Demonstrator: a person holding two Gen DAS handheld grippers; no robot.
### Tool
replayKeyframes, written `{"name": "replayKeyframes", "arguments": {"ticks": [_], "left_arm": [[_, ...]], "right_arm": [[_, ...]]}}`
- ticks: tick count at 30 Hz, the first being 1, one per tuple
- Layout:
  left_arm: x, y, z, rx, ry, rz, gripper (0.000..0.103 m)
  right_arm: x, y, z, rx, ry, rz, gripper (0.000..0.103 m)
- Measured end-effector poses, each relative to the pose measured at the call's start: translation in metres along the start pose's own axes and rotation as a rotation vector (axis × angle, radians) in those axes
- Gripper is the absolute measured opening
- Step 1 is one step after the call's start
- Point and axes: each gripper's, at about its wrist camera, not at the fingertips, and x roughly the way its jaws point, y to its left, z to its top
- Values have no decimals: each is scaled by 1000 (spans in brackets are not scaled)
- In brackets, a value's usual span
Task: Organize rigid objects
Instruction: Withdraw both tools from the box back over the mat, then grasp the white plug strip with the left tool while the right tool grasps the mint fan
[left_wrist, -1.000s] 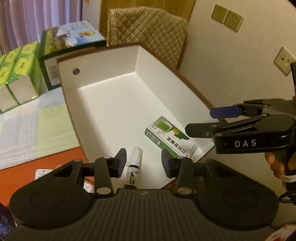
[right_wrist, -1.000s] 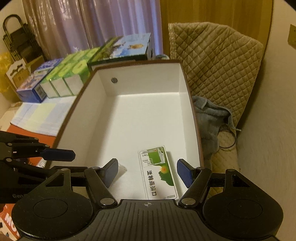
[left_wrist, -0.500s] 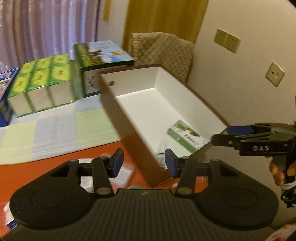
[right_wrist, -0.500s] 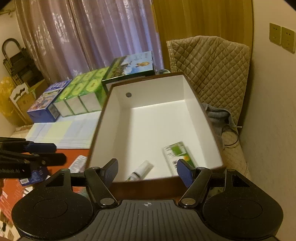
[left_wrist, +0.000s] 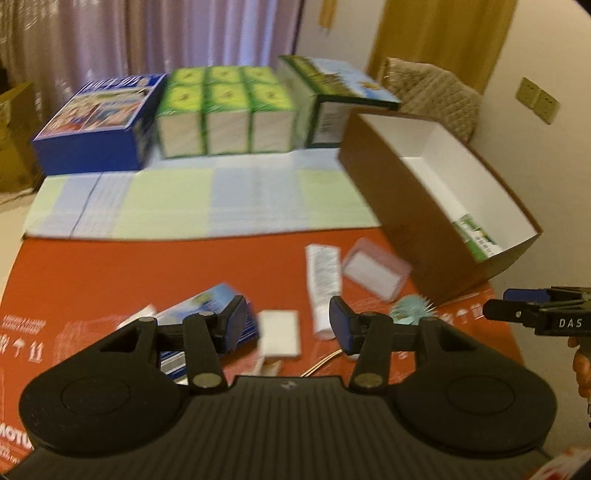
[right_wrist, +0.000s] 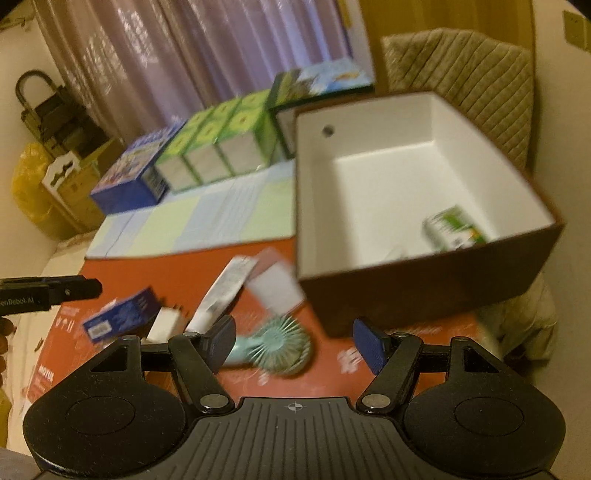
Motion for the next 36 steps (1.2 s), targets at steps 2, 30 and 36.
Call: {"name": "replayKeyframes", "arguments": {"ticks": [2, 30, 36], "left_arm": [[-1, 12, -7, -16, 11, 11, 45], [13, 90, -62, -83, 123, 80, 45], [21, 82, -72, -50, 153, 41, 45]], "right_arm": [[10, 9, -6, -8, 18, -9, 67], [109, 0, -20, 292, 24, -162, 58], [95, 6, -27, 280, 66, -166, 45]]}}
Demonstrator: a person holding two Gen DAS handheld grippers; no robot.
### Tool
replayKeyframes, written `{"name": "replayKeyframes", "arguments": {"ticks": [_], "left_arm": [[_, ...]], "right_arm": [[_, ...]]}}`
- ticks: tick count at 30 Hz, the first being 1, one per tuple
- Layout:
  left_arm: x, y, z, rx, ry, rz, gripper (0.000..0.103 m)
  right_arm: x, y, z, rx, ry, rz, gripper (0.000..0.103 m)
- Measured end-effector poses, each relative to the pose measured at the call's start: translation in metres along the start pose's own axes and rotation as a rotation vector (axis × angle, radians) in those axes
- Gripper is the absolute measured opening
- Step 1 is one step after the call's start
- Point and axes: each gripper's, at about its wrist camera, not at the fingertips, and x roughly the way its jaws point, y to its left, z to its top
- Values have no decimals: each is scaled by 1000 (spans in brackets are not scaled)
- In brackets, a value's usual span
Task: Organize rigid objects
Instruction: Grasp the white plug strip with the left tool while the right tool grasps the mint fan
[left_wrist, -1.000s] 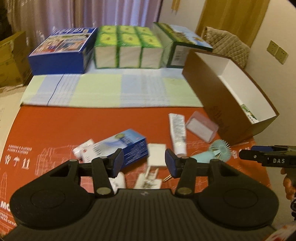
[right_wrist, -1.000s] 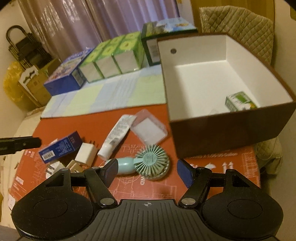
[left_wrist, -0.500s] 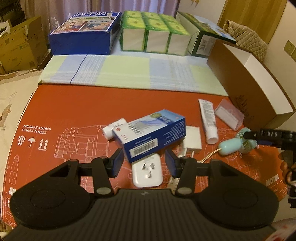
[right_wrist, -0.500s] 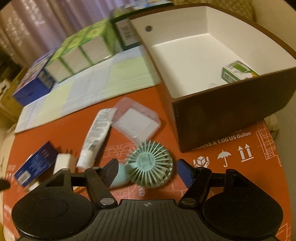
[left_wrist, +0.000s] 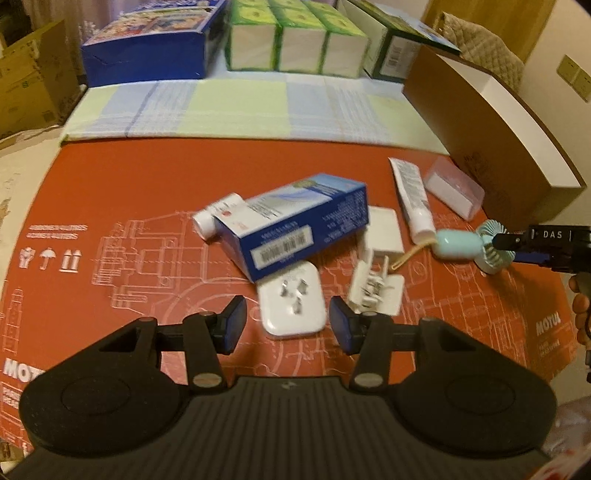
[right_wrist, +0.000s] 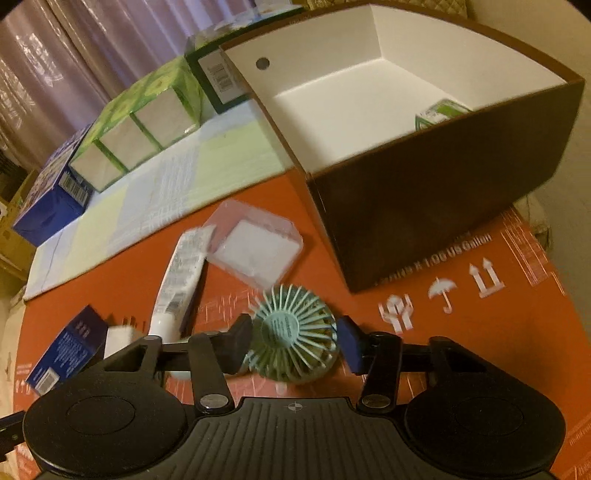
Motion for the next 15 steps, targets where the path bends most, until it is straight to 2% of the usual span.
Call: {"name": "replayKeyframes", "arguments": {"ticks": [6, 9, 11, 12, 13, 15], "left_arm": [[7, -12, 1, 30, 15, -42, 45], [8, -16, 3, 44, 13, -56, 45], [9, -20, 3, 52, 13, -65, 45], [10, -21, 3, 53, 13, -68, 44], [11, -23, 2, 53, 16, -70, 45], [12, -27, 1, 61, 11, -67, 45]], "right_arm": [[-11, 12, -21, -147, 85, 40, 44], [-22, 20, -23, -250, 60, 55, 46], [-26, 26, -22, -331, 36, 52, 57], [-26, 28, -22, -371, 21, 45, 71], [-25, 30, -22, -414, 3, 44, 78], [-19, 34, -21, -482, -12, 52, 78]]}}
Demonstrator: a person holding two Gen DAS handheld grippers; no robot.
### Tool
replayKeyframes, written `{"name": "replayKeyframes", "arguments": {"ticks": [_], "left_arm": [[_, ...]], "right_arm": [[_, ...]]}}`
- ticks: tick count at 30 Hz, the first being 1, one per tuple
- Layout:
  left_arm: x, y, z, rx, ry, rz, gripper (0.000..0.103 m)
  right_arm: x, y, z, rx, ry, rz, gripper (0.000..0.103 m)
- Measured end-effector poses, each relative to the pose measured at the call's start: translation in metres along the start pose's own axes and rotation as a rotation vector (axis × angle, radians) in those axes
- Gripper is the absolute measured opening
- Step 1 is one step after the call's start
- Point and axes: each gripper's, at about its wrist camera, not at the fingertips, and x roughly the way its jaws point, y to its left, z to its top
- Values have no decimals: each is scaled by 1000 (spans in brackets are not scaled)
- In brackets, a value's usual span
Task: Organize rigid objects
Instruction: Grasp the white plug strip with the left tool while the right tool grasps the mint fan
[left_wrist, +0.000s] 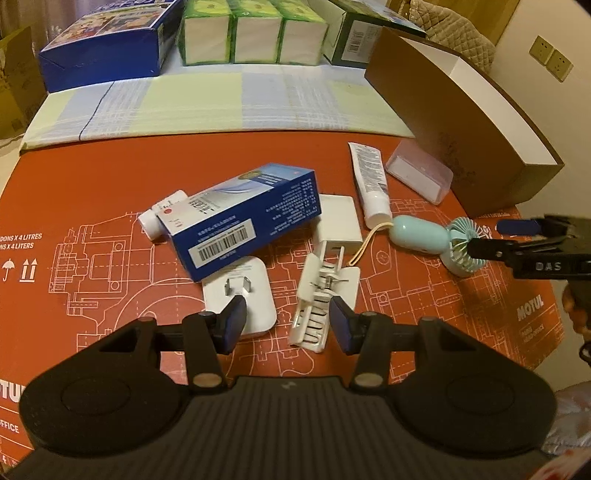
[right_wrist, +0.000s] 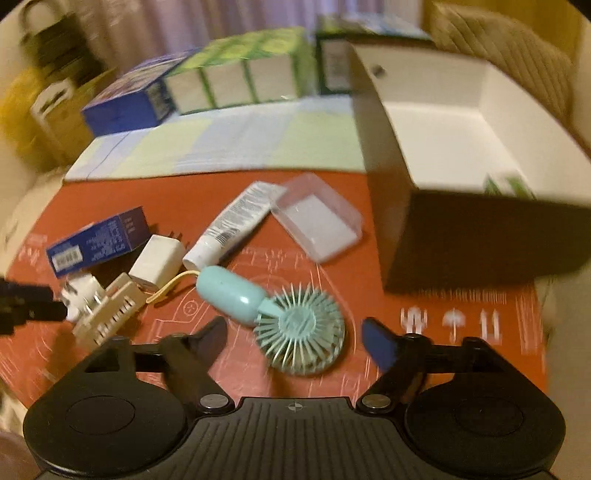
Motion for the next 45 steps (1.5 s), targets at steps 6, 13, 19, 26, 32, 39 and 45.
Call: {"name": "replayKeyframes", "arguments": {"ticks": [6, 13, 19, 26, 32, 39, 45], "left_arm": [[-3, -7, -2, 11, -13, 1, 45], [-3, -21, -4, 52, -29, -4, 45], [5, -35, -3, 112, -41, -4, 44], [25, -45, -3, 196, -29, 36, 45], [38, -45, -2, 195, -28, 48, 43], [39, -45, -4, 171, -25, 55, 38], [33, -41, -10, 138, -7, 52, 38]], "right_arm": [[29, 12, 0, -193, 18, 16, 78], [35, 14, -13, -279, 42, 21, 64], [22, 17, -27, -277, 94, 80, 60], [15, 12, -30, -248, 95, 73, 61], [15, 9, -30, -233, 90, 81, 61], [22, 13, -27, -245, 95, 75, 62], [32, 18, -28, -281, 111, 74, 63]]}}
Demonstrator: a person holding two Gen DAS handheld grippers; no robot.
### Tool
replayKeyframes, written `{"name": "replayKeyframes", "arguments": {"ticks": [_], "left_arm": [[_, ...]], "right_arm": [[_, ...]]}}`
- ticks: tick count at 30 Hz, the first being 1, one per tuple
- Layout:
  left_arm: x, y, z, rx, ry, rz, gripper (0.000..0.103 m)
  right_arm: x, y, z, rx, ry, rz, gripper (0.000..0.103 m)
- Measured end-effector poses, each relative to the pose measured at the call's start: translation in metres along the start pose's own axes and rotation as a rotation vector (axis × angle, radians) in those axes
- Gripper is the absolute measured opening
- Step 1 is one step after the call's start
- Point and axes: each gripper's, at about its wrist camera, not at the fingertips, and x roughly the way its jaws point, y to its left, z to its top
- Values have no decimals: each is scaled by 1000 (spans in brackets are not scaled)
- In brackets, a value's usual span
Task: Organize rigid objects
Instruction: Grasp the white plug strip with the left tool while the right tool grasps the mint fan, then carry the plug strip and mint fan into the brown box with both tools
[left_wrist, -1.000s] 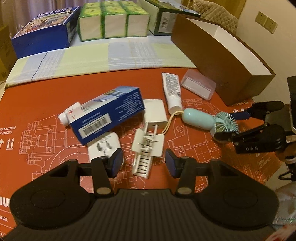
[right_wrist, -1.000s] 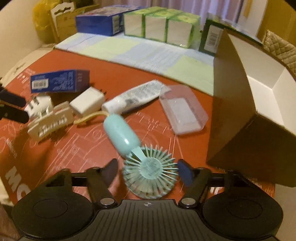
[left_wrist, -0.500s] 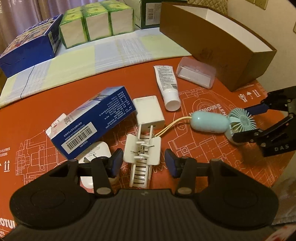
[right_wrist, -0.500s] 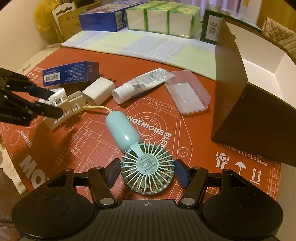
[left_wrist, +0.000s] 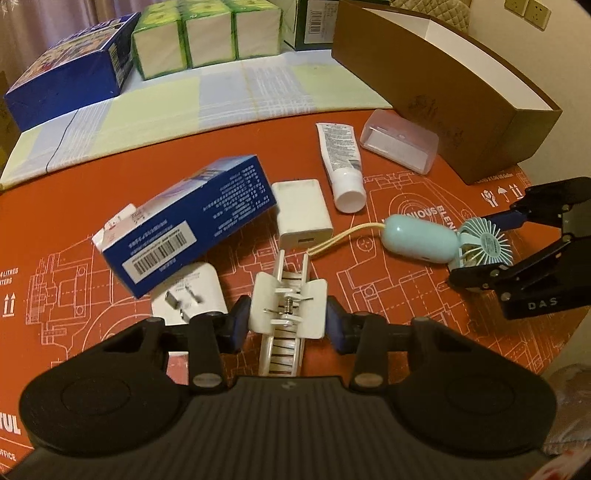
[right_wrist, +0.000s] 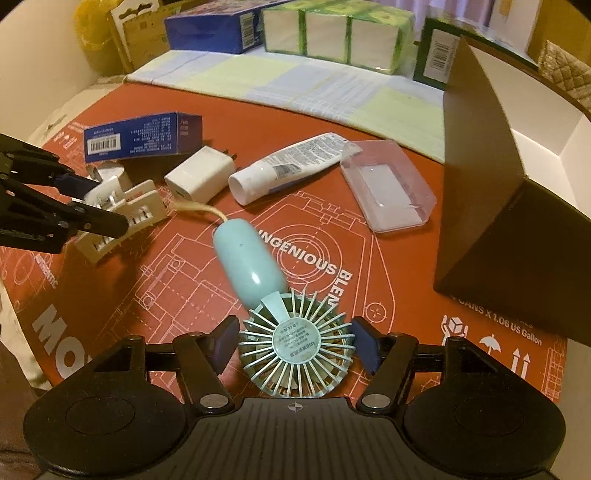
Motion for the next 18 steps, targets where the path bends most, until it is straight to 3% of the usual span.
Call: {"name": "replayKeyframes", "arguments": {"ticks": [18], "left_arm": [[2, -2, -1, -12, 3, 9, 37]], "right_arm": [[-2, -1, -7, 23, -9, -5, 60]]}}
